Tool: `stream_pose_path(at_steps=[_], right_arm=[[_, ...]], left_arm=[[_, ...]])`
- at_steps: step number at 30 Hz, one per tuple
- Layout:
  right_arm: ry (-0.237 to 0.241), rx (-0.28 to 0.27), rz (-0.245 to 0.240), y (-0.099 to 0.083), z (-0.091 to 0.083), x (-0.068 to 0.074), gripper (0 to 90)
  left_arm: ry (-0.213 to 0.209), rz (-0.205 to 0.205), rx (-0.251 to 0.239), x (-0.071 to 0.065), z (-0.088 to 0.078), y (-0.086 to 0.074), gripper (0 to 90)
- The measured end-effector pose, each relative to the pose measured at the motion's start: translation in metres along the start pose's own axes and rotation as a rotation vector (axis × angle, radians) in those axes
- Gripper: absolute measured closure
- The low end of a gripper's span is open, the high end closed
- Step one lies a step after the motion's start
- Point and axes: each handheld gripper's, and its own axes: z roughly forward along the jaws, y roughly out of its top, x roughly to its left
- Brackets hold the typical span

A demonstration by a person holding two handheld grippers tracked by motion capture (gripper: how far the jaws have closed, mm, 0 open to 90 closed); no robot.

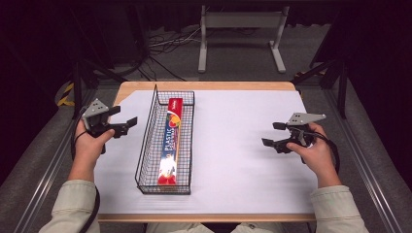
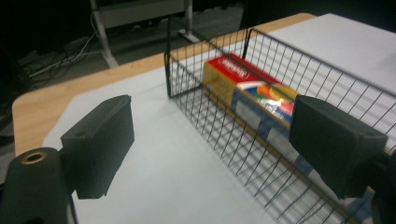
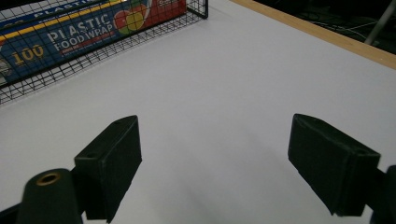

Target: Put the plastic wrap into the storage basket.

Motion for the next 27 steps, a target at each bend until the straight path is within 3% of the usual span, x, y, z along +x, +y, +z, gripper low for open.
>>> stream_pose_path(at_steps=[11, 16, 21, 27], right_arm=[[-0.023, -0.036, 0.016, -0.011, 0.003, -0.008, 19.5], [-0.042, -0.032, 0.03, -0.017, 0.007, -0.012, 19.5], [-0.061, -0.019, 0.051, -0.025, 0.011, -0.017, 19.4], [-0.071, -0.019, 0.071, -0.028, 0.012, -0.019, 19.5]], left_arm=[[0.016, -0.072, 0.042, -0.003, 0.003, -0.054, 13.4], [0.001, -0.071, 0.073, -0.007, 0.007, -0.062, 12.7], [-0.001, -0.038, 0.133, -0.01, 0.011, -0.071, 12.5], [-0.011, -0.029, 0.149, -0.011, 0.01, -0.074, 12.1]])
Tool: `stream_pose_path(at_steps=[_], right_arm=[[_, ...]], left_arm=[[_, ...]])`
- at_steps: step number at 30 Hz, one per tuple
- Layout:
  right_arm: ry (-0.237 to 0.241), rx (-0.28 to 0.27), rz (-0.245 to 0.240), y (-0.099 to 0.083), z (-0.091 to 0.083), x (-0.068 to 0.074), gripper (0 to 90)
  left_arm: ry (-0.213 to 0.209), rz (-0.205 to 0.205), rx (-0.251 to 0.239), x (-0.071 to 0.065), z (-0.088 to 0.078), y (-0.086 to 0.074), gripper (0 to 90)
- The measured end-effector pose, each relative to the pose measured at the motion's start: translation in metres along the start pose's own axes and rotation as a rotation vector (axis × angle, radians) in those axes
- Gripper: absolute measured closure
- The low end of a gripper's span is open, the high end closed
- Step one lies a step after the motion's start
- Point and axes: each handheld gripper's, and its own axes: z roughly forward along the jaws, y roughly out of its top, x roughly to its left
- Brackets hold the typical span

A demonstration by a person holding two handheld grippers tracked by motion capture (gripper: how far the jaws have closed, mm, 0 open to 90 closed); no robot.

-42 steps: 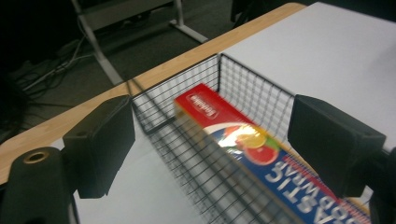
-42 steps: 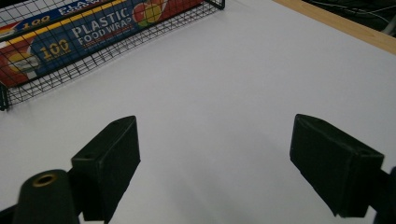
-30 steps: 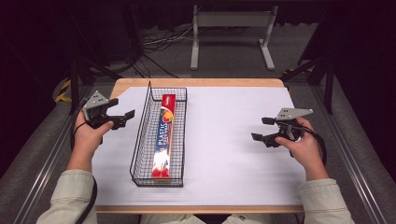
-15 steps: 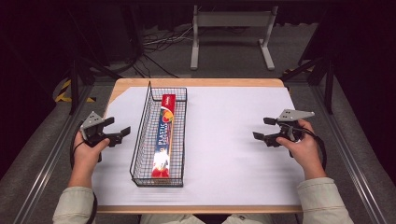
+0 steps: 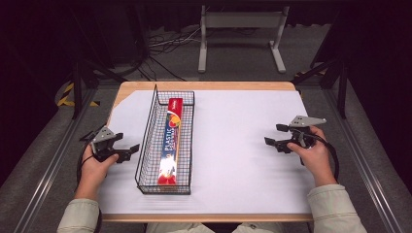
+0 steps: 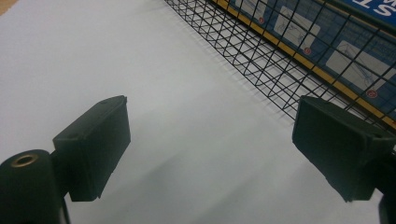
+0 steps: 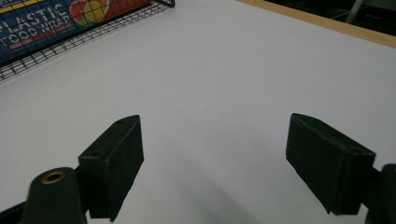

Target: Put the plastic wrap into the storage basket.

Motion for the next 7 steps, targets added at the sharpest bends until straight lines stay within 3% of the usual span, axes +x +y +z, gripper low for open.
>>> stream_pose_path(at_steps=[7], right_arm=[[-0.004, -0.016, 0.014, 0.0012, -0.0022, -0.0007, 19.4]], left_arm=[[-0.002, -0.022, -0.012, 0.0021, -0.002, 0.0002, 11.8]])
